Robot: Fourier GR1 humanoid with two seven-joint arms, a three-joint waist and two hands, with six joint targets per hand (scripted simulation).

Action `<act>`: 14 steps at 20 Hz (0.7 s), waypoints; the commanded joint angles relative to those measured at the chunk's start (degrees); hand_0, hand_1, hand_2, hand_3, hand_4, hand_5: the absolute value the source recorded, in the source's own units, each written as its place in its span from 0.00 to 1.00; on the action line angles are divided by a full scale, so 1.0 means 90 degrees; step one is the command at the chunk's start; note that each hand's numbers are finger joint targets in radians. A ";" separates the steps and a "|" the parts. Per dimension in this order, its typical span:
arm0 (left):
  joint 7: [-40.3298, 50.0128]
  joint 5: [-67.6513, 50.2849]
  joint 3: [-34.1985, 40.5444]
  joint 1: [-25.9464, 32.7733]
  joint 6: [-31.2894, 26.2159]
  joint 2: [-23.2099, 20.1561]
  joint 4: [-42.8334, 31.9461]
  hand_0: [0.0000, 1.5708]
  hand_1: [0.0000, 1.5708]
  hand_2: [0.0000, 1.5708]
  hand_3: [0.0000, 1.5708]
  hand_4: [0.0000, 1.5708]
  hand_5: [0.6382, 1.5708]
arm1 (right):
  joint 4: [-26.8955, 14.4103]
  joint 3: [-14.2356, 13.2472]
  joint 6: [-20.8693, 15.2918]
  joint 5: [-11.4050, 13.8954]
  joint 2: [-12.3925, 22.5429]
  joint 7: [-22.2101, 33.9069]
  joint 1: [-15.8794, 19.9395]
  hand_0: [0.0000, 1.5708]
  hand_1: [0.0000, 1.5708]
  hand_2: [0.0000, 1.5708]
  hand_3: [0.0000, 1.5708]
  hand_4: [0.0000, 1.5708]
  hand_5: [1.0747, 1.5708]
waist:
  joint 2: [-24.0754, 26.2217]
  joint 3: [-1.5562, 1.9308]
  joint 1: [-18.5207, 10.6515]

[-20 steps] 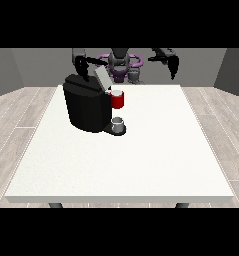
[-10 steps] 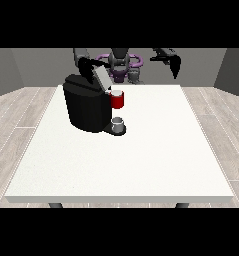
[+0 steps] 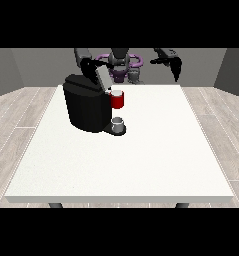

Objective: Insert the coffee pod into the coffee machine and close the lid

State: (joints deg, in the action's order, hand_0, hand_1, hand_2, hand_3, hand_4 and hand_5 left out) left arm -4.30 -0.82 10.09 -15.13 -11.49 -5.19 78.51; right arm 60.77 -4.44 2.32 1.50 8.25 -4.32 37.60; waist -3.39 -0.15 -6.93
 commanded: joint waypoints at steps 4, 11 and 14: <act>-0.0060 -0.0047 -0.0026 -0.0153 0.0133 -0.0007 -0.0090 0.00 0.00 0.00 0.00 0.00 1.00 | -0.0310 0.0042 0.0223 0.0070 0.0114 0.0258 0.0509 0.00 0.00 0.00 0.00 0.05 1.00 | -0.0175 0.0016 0.0012; -0.0244 -0.0072 0.0000 0.0015 -0.0089 -0.0239 -0.0249 0.00 0.00 0.00 0.00 0.10 1.00 | -0.0209 0.0596 -0.0252 0.0607 -0.0418 0.0196 0.0566 0.00 0.00 0.00 0.00 0.04 1.00 | -0.0112 0.0014 -0.0139; 0.0142 -0.0148 0.0061 -0.0206 0.0071 -0.0291 -0.0133 0.00 0.00 0.00 0.00 0.09 1.00 | -0.0437 0.0418 -0.0024 0.0625 -0.0100 0.0097 0.0831 0.00 0.00 0.00 0.00 0.08 1.00 | -0.0211 0.0017 -0.0171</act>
State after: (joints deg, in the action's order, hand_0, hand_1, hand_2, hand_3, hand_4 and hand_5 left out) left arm -4.82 -1.93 10.67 -15.63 -11.35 -7.18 76.58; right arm 58.53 -1.14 1.74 5.20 6.36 -1.81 43.52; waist -4.22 0.03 -7.77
